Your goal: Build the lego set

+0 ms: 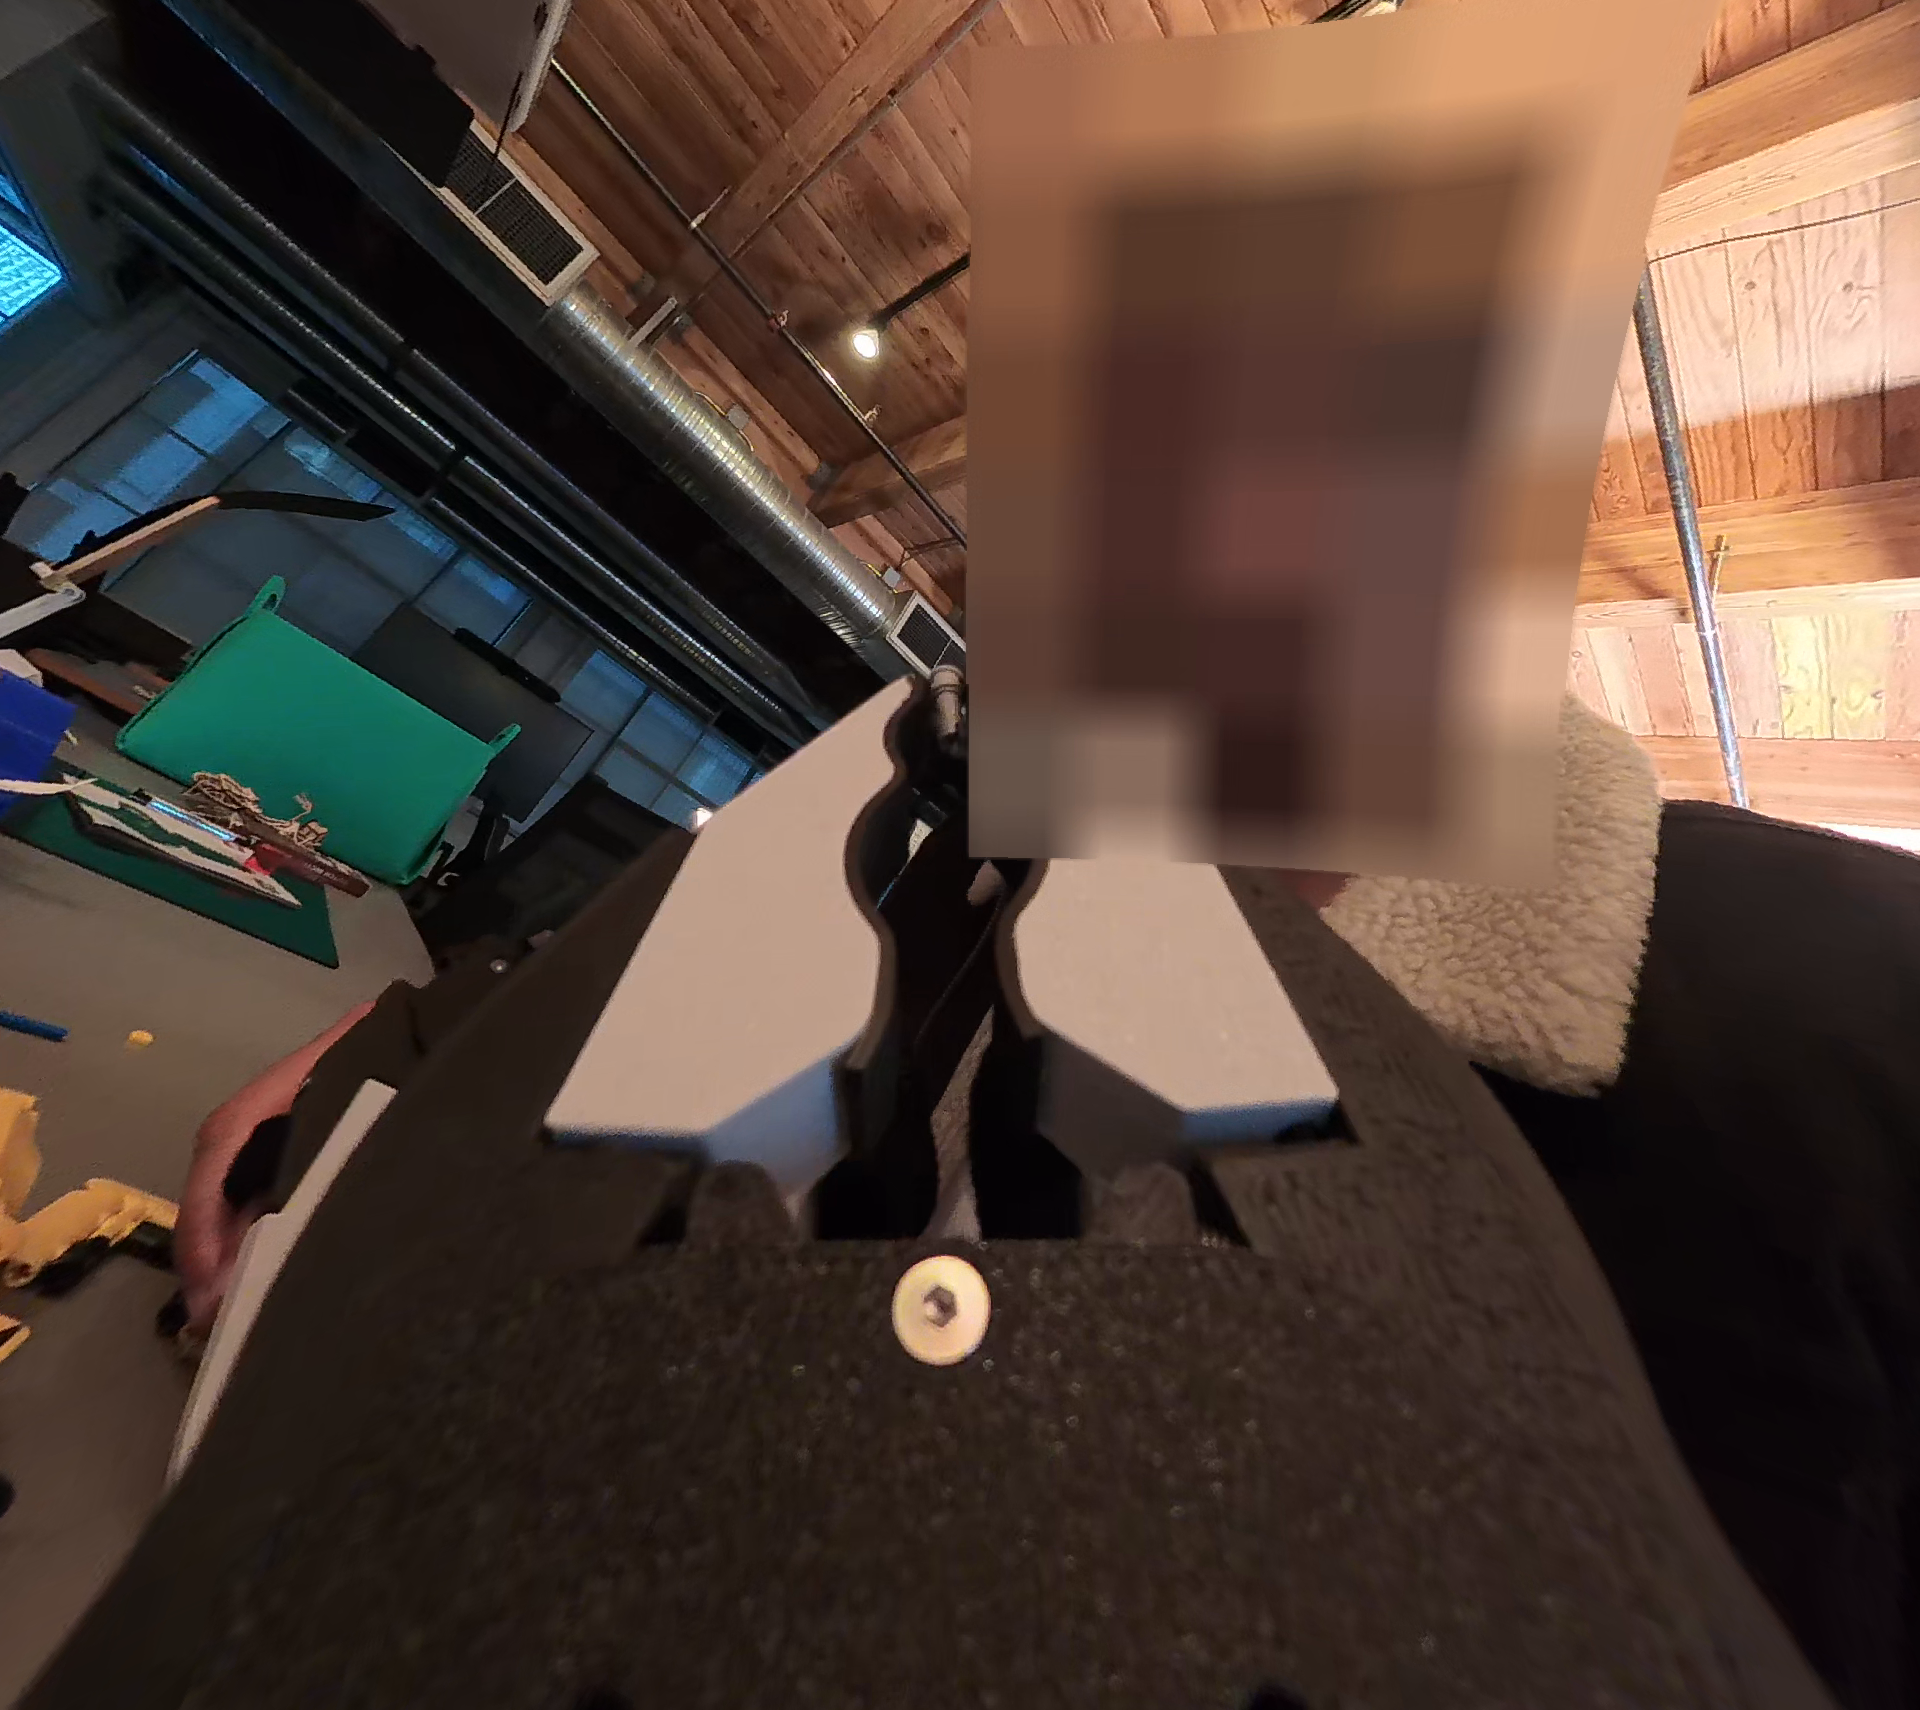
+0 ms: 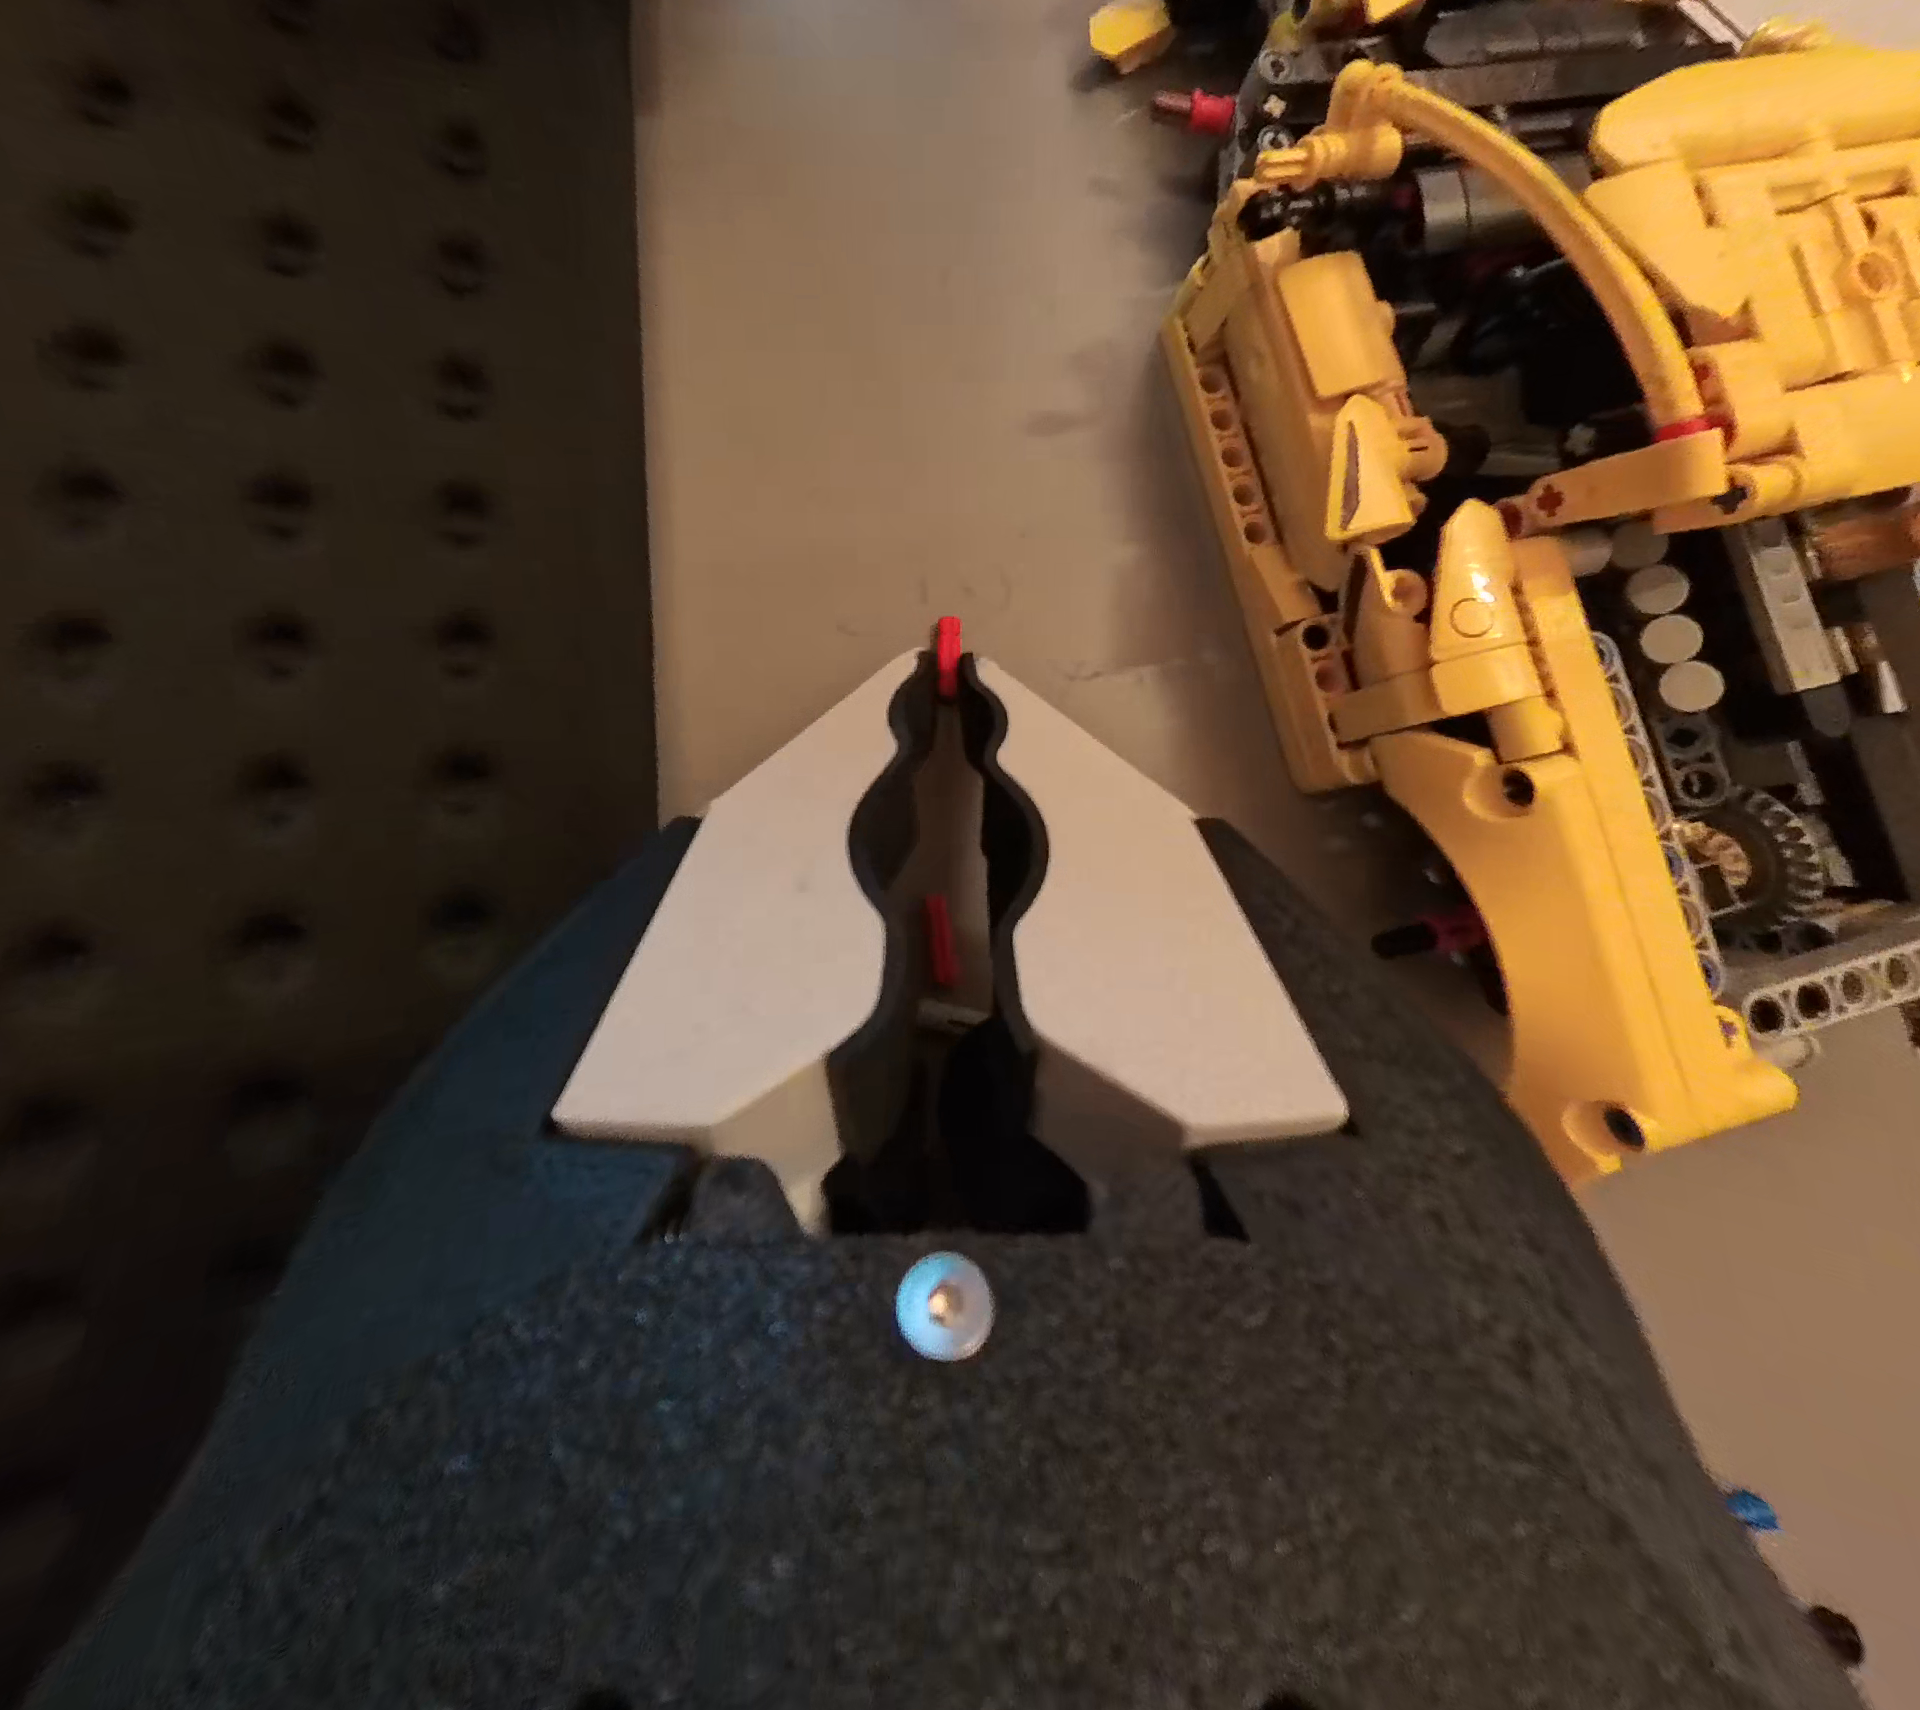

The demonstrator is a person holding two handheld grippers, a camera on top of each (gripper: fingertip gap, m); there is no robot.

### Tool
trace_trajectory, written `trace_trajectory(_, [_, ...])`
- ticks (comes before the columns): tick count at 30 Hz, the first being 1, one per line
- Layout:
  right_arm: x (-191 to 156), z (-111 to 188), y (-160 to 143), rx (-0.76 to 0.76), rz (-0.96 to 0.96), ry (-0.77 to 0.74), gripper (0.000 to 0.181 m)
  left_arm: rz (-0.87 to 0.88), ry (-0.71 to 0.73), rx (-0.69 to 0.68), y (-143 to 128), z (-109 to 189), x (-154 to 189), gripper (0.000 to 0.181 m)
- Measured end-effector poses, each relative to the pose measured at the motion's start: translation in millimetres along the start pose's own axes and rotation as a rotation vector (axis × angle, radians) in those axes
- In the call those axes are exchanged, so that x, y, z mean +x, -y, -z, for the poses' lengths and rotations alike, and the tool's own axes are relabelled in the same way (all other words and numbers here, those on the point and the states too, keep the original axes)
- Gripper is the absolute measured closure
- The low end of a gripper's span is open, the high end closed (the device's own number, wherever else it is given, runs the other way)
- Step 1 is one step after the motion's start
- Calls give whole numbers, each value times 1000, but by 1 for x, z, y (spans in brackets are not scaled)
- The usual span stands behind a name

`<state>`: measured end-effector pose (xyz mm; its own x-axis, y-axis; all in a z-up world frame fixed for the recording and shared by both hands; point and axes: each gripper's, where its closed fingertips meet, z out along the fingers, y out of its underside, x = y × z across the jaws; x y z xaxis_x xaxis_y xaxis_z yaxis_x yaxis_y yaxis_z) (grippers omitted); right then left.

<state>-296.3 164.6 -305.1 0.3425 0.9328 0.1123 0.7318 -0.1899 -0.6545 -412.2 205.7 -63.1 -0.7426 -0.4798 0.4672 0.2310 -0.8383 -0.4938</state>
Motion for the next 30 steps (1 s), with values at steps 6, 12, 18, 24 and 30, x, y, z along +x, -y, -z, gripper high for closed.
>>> trace_trajectory(6, [1, -2, 2, -5, -15, 7, 177, -31, 62, -40, -5, -1, -8, 176])
trace_trajectory(12, [29, 53, 92, 281, 39, 49, 178, -339, 381, -349, -35, 8, -45, 175])
trace_trajectory(18, [33, 56, 123, 363, 134, 140, 178, -511, 575, -609, -64, 28, -81, 175])
trace_trajectory(24, [27, 46, 106, 353, 115, 162, 178, -553, 646, -787, -92, 39, -104, 175])
trace_trajectory(30, [22, 41, 101, 329, 134, 169, 178, -555, 657, -805, -94, 42, -107, 175])
